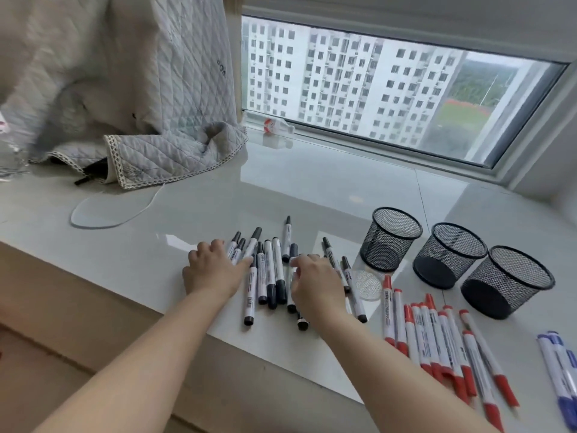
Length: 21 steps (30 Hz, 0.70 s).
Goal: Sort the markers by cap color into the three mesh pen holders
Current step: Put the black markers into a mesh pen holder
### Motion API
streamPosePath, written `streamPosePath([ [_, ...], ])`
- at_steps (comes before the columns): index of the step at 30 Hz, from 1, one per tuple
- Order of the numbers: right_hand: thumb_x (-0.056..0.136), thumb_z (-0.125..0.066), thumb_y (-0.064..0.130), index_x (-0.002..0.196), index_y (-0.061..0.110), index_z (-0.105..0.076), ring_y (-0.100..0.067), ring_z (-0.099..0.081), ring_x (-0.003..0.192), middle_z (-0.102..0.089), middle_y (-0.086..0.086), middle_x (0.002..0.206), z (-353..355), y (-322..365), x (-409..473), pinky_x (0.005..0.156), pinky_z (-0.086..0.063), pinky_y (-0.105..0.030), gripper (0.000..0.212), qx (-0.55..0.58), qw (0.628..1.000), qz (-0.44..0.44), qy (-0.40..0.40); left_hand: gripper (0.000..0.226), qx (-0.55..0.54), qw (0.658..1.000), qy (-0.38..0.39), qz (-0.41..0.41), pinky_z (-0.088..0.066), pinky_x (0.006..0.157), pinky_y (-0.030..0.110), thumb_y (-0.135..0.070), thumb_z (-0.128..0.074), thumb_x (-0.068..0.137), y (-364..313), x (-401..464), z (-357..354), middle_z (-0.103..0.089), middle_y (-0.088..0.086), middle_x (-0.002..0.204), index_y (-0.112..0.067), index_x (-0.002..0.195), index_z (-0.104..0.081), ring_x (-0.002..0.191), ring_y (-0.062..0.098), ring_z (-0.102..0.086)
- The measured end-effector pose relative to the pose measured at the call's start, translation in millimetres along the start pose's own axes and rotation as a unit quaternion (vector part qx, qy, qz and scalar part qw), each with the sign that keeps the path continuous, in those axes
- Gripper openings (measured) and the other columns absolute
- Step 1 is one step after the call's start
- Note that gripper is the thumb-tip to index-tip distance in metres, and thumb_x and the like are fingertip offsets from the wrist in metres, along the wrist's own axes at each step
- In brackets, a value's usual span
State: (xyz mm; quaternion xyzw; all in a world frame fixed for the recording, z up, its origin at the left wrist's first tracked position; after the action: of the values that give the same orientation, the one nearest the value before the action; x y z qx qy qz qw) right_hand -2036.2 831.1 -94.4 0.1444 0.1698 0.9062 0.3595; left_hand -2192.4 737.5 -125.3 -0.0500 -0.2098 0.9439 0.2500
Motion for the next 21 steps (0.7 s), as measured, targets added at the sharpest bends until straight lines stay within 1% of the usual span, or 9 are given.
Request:
streamPosePath([
  [2, 0.089, -0.042, 0.003, 0.125, 0.016, -0.052, -0.022, -0.043, 0.116, -0.052, -0.005, 0.124, -7.4, 9.2, 4.0, 0.089, -0.036, -0.027, 0.039, -0.006, 1.0, 0.004, 0.009, 0.073, 0.018, 1.0, -0.005, -0.003, -0.037, 0.096, 0.04, -0.064, -0.045, 0.083, 1.1, 4.4, -2.9, -0.039, 0.011, 0.136, -0.014, 0.134, -0.036, 0.125, 0.029, -0.036],
  [4, 0.091, -0.043, 0.006, 0.126, 0.013, -0.049, -0.025, -0.04, 0.118, -0.047, -0.008, 0.127, -12.5, 17.4, 7.1, 0.095, -0.035, -0.031, 0.037, -0.024, 1.0, 0.009, 0.018, 0.069, 0.033, 0.999, -0.018, -0.007, -0.036, 0.097, 0.04, -0.064, -0.042, 0.085, 3.4, 4.8, -5.2, -0.04, 0.011, 0.133, -0.012, 0.132, -0.039, 0.123, 0.029, -0.037],
  [6, 0.095, -0.042, 0.018, 0.128, 0.009, -0.046, -0.029, -0.038, 0.117, -0.045, -0.011, 0.129, -17.2, 24.7, 10.1, 0.098, -0.033, -0.035, 0.035, -0.064, 0.997, 0.015, 0.033, 0.066, 0.039, 0.999, -0.034, -0.014, -0.036, 0.096, 0.038, -0.062, -0.04, 0.086, 6.8, 5.3, -6.3, -0.042, 0.011, 0.131, -0.011, 0.129, -0.041, 0.121, 0.029, -0.039],
  [9, 0.095, -0.04, 0.038, 0.131, 0.006, -0.041, -0.031, -0.035, 0.121, -0.041, -0.013, 0.133, -23.7, 29.4, 13.6, 0.101, -0.033, -0.038, 0.048, -0.103, 0.993, -0.013, 0.051, 0.06, 0.046, 0.998, -0.037, -0.026, -0.037, 0.095, 0.038, -0.057, -0.04, 0.089, 11.7, 6.6, -5.7, -0.044, 0.012, 0.129, -0.01, 0.126, -0.042, 0.119, 0.03, -0.041],
  [12, 0.092, -0.039, 0.048, 0.128, 0.006, -0.042, -0.031, -0.035, 0.121, -0.042, -0.014, 0.131, -32.2, 35.0, 16.4, 0.1, -0.032, -0.039, 0.055, -0.123, 0.99, -0.035, 0.055, 0.057, 0.032, 0.999, -0.016, -0.026, -0.036, 0.096, 0.038, -0.054, -0.041, 0.089, 16.0, 9.4, -4.4, -0.042, 0.012, 0.13, -0.011, 0.127, -0.041, 0.12, 0.03, -0.04],
  [15, 0.091, -0.035, 0.049, 0.128, 0.005, -0.041, -0.031, -0.036, 0.119, -0.044, -0.015, 0.128, -38.9, 40.5, 20.1, 0.097, -0.032, -0.039, 0.059, -0.144, 0.987, -0.052, 0.059, 0.057, 0.007, 1.0, 0.021, -0.018, -0.035, 0.098, 0.039, -0.049, -0.045, 0.087, 16.9, 14.9, -2.3, -0.037, 0.01, 0.133, -0.014, 0.13, -0.035, 0.123, 0.029, -0.036],
  [17, 0.09, -0.034, 0.052, 0.131, 0.003, -0.039, -0.031, -0.036, 0.119, -0.044, -0.016, 0.128, -42.7, 42.1, 23.0, 0.097, -0.032, -0.039, 0.065, -0.152, 0.984, -0.065, 0.063, 0.061, 0.006, 0.999, 0.042, -0.013, -0.034, 0.098, 0.04, -0.049, -0.048, 0.083, 16.0, 19.3, -1.5, -0.034, 0.009, 0.134, -0.016, 0.132, -0.032, 0.126, 0.028, -0.032],
  [21, 0.088, -0.037, 0.056, 0.136, 0.0, -0.03, -0.03, -0.035, 0.119, -0.041, -0.015, 0.128, -51.1, 46.4, 24.8, 0.096, -0.032, -0.037, 0.074, -0.167, 0.982, -0.07, 0.063, 0.069, 0.045, 0.999, 0.019, -0.004, -0.035, 0.096, 0.04, -0.059, -0.047, 0.081, 15.8, 24.4, -0.2, -0.037, 0.009, 0.132, -0.012, 0.129, -0.036, 0.125, 0.027, -0.035],
])
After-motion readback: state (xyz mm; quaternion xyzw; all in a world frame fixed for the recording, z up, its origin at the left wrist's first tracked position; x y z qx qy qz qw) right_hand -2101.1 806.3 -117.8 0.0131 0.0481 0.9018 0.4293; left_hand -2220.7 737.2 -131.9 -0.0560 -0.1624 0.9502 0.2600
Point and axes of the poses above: each hand's wrist, its own x-axis towards the middle knuckle, its own z-axis out of the back of the hand, y = z × x, the point moved 5 cm from there along x, towards the middle knuckle
